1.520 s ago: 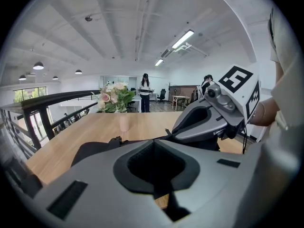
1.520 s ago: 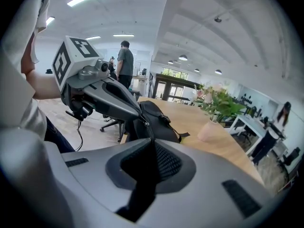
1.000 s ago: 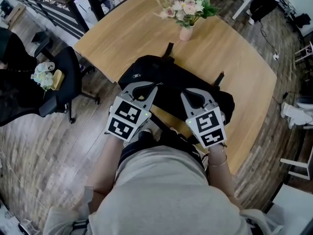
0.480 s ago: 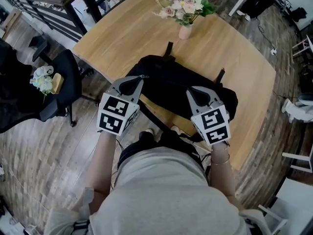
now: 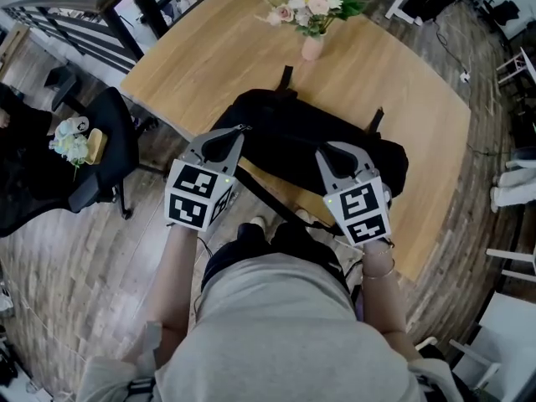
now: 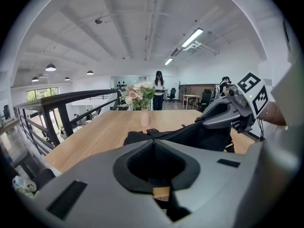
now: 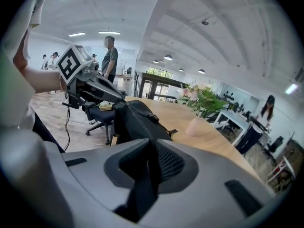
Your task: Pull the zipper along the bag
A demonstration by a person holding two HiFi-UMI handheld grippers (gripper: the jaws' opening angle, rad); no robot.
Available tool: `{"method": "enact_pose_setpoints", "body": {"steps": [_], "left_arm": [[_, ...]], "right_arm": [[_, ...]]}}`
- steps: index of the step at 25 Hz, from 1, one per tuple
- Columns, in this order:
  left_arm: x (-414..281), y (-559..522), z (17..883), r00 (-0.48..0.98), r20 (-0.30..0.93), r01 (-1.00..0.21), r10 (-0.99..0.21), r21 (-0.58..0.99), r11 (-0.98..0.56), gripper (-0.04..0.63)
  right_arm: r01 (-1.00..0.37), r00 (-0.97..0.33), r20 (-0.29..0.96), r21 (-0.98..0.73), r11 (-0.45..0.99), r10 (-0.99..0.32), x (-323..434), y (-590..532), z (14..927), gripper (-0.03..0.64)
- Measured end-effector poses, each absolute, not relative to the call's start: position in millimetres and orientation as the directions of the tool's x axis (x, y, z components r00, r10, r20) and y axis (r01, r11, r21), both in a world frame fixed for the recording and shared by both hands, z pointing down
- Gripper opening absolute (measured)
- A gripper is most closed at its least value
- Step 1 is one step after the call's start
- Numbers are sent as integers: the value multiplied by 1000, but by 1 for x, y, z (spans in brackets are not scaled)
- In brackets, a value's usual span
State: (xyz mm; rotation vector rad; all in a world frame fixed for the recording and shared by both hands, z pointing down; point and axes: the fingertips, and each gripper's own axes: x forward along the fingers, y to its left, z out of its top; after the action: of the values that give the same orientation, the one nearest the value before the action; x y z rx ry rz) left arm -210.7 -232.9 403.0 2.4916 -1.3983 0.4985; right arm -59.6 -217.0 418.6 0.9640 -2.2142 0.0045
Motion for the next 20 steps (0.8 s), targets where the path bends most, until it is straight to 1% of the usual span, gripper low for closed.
{"method": "enact_pose_setpoints", "body": {"steps": [4,9,11,13,17,20], "left_arm": [[-209,-231,404,459,412,-866,-788,9,-500,21],[-203,-223,402,469,393,-868,-791,37,-496,21],[-193,-219,399,495,387,-855,-778,58,-515,21],[-179,-217,395,530,373,-835,-762,74,-545,21],[-148,-206,390,613,333,-783,-716,140,-605,21],[-131,-201,386,648,318,-756,-692,157,-636,21]], "right_arm": [[-674,-457,594,254,694,-662,-56,-213,416,72],[-708,-451,563,247,661,-693,-53,-203,409,86],[-715,-463,549,233,659,-696,-55,-196,407,89],[-721,-486,530,207,662,-695,-55,-191,403,106],[-752,-541,476,97,653,-694,-50,-183,399,107],[-780,-553,439,27,625,-708,-43,-179,392,107]]}}
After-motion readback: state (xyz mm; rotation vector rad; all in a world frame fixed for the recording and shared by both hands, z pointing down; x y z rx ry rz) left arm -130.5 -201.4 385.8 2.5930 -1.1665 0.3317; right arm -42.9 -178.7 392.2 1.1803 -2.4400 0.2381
